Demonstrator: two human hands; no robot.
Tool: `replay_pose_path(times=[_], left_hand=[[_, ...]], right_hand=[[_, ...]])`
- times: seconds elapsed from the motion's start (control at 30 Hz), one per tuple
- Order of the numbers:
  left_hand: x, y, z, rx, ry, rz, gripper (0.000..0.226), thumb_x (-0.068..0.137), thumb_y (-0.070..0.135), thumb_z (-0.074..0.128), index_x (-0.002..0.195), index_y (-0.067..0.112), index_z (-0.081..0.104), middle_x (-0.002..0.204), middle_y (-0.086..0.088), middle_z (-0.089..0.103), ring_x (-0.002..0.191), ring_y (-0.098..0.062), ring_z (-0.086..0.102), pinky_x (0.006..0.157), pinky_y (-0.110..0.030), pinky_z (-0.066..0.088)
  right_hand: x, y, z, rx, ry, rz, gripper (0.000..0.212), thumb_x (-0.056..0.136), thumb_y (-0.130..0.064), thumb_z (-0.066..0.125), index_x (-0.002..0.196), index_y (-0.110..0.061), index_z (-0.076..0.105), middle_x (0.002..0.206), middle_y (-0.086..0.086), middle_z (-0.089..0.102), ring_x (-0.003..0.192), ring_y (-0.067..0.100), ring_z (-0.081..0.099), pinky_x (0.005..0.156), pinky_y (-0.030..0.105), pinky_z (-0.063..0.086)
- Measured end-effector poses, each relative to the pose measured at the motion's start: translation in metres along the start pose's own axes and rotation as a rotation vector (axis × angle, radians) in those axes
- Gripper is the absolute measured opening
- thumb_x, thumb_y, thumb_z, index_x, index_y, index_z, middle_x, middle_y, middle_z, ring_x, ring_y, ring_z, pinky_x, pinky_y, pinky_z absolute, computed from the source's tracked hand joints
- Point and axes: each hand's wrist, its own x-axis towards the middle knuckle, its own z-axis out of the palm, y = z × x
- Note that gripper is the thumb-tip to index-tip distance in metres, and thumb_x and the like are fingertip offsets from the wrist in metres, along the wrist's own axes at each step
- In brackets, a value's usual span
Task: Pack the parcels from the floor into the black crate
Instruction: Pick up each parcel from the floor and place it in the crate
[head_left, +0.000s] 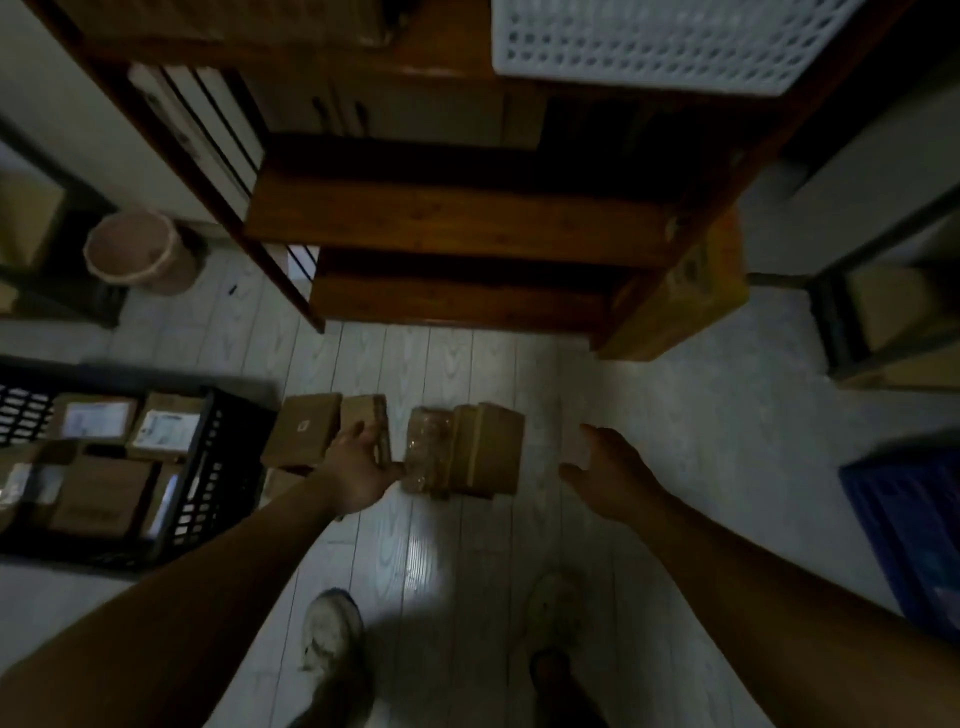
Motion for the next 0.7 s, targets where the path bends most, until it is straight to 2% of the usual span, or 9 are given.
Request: replay_pose_path(times=[0.13, 0.27, 0.33, 0.43, 0.53, 0.57, 0.63, 0.7], left_hand=[[0.065, 0.001, 0.071, -0.068, -0.09, 0.021, 0.07, 0.088, 0.036, 0.059, 0.146, 0.017, 0.026, 0.151, -0.012, 0.029, 0.136, -0.03, 0.031, 0.112, -0.04, 0.029], [0.145, -0.005, 0.143, -0.122, -0.101, 0.025, 0.069, 0.087, 0.03, 0.062, 0.145, 0.016, 0.028, 0.151, -0.009, 0.03, 0.134, -0.028, 0.035, 0.109, -0.032, 0.03], [0.182, -0.008, 0.174, -0.166, -0.127, 0.066, 0.064, 0.085, 0.026, 0.064, 0.141, 0.016, 0.035, 0.144, -0.009, 0.039, 0.125, -0.027, 0.046, 0.105, -0.039, 0.04], [0.229, -0.014, 0.219, -0.196, -0.125, 0.075, 0.066, 0.084, 0.024, 0.065, 0.142, 0.019, 0.033, 0.139, -0.004, 0.043, 0.122, -0.026, 0.048, 0.099, -0.045, 0.044], [0.27, -0.021, 0.262, -0.292, -0.18, 0.127, 0.042, 0.087, 0.008, 0.06, 0.127, 0.014, 0.047, 0.122, -0.005, 0.057, 0.108, -0.014, 0.057, 0.095, -0.045, 0.047], [0.284, -0.025, 0.275, -0.284, -0.179, 0.133, 0.037, 0.088, 0.007, 0.058, 0.124, 0.011, 0.05, 0.117, -0.007, 0.059, 0.106, -0.016, 0.059, 0.094, -0.044, 0.047], [0.307, -0.033, 0.296, -0.261, -0.126, 0.119, 0.027, 0.091, 0.014, 0.054, 0.118, 0.011, 0.055, 0.109, -0.006, 0.063, 0.101, -0.022, 0.06, 0.088, -0.037, 0.049], [0.326, -0.04, 0.312, -0.245, -0.059, 0.084, 0.015, 0.091, 0.02, 0.053, 0.104, 0.016, 0.059, 0.092, 0.0, 0.062, 0.087, -0.02, 0.059, 0.069, -0.027, 0.046]], right_hand=[[0.081, 0.047, 0.048, 0.007, -0.064, 0.009, 0.072, 0.091, -0.046, 0.053, 0.148, -0.015, 0.021, 0.148, 0.012, 0.032, 0.131, 0.03, 0.038, 0.102, 0.037, 0.036], [0.159, 0.08, 0.11, 0.045, -0.093, -0.025, 0.065, 0.088, -0.043, 0.057, 0.142, -0.016, 0.033, 0.14, 0.011, 0.043, 0.122, 0.029, 0.048, 0.095, 0.035, 0.045], [0.195, 0.089, 0.144, 0.056, -0.098, -0.044, 0.057, 0.088, -0.038, 0.058, 0.136, -0.013, 0.041, 0.135, 0.013, 0.047, 0.116, 0.029, 0.052, 0.089, 0.035, 0.047], [0.247, 0.098, 0.196, 0.094, -0.139, -0.032, 0.063, 0.088, -0.039, 0.059, 0.139, -0.011, 0.037, 0.137, 0.014, 0.043, 0.119, 0.031, 0.048, 0.088, 0.035, 0.044], [0.291, 0.106, 0.243, 0.194, -0.17, -0.019, 0.061, 0.086, -0.041, 0.059, 0.136, -0.012, 0.04, 0.131, 0.017, 0.048, 0.11, 0.034, 0.054, 0.08, 0.034, 0.049], [0.303, 0.108, 0.256, 0.231, -0.166, -0.017, 0.063, 0.085, -0.041, 0.059, 0.139, -0.014, 0.038, 0.131, 0.017, 0.048, 0.109, 0.035, 0.054, 0.083, 0.038, 0.051], [0.323, 0.113, 0.281, 0.308, -0.155, 0.021, 0.076, 0.086, -0.04, 0.059, 0.149, -0.023, 0.02, 0.142, 0.013, 0.036, 0.12, 0.036, 0.046, 0.094, 0.047, 0.048], [0.338, 0.118, 0.304, 0.365, -0.185, 0.06, 0.08, 0.089, -0.032, 0.059, 0.151, -0.02, 0.01, 0.147, 0.011, 0.028, 0.129, 0.035, 0.037, 0.101, 0.048, 0.042]])
